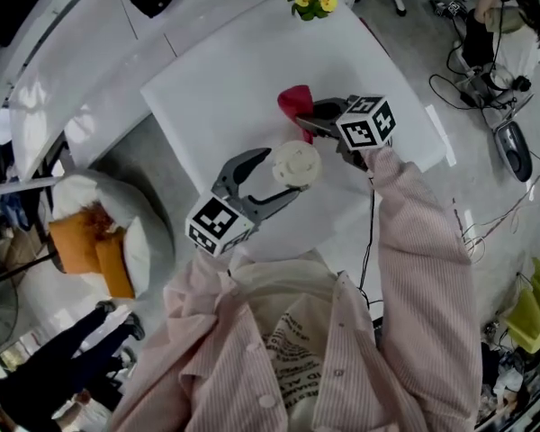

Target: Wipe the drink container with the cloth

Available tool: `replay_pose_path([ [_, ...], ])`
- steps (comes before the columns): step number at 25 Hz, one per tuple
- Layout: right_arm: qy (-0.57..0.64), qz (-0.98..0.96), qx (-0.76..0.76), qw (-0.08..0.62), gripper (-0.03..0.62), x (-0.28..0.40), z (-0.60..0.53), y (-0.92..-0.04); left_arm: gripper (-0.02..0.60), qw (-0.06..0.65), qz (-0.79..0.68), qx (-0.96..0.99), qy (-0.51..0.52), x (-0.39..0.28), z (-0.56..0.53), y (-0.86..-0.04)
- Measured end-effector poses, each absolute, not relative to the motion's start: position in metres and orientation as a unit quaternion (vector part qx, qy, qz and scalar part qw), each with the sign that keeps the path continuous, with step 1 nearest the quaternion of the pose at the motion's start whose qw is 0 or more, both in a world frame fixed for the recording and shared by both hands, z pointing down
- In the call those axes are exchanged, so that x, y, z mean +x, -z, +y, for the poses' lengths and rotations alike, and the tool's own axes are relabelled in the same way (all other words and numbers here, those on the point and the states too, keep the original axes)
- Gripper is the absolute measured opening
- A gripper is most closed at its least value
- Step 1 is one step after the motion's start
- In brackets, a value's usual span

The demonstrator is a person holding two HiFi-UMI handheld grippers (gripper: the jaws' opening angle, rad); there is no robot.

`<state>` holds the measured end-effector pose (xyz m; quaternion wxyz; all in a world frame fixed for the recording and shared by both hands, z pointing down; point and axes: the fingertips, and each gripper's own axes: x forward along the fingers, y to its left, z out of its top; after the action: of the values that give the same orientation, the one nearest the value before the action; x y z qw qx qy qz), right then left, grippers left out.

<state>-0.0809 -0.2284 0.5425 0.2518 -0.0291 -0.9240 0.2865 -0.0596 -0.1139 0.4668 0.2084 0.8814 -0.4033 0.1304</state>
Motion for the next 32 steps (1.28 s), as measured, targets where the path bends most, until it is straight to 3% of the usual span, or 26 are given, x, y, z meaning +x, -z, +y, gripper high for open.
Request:
replay_pose_path([
  [12, -0.213, -0.948, 0.226, 0.074, 0.04, -0.01, -0.235, -0.446, 0.356, 0.175, -0.481, 0.856, -0.069, -0.09, -0.099, -0.424],
  [16, -0.197, -0.94, 0.272, 0.053, 0.04, 0.007, -0.221, -0.419, 0.224, 0.15, -0.498, 0.851, -0.079, -0.095, -0.1, -0.412],
  [28, -0.148, -0.933, 0.329, 0.015, 0.04, 0.043, -0.172, -0.357, 0.096, 0.098, -0.521, 0.845, -0.078, -0.103, -0.099, -0.372],
  [32, -0.138, -0.93, 0.34, 0.001, 0.04, 0.05, -0.159, -0.342, 0.015, 0.089, -0.537, 0.834, -0.087, -0.114, -0.095, -0.365],
])
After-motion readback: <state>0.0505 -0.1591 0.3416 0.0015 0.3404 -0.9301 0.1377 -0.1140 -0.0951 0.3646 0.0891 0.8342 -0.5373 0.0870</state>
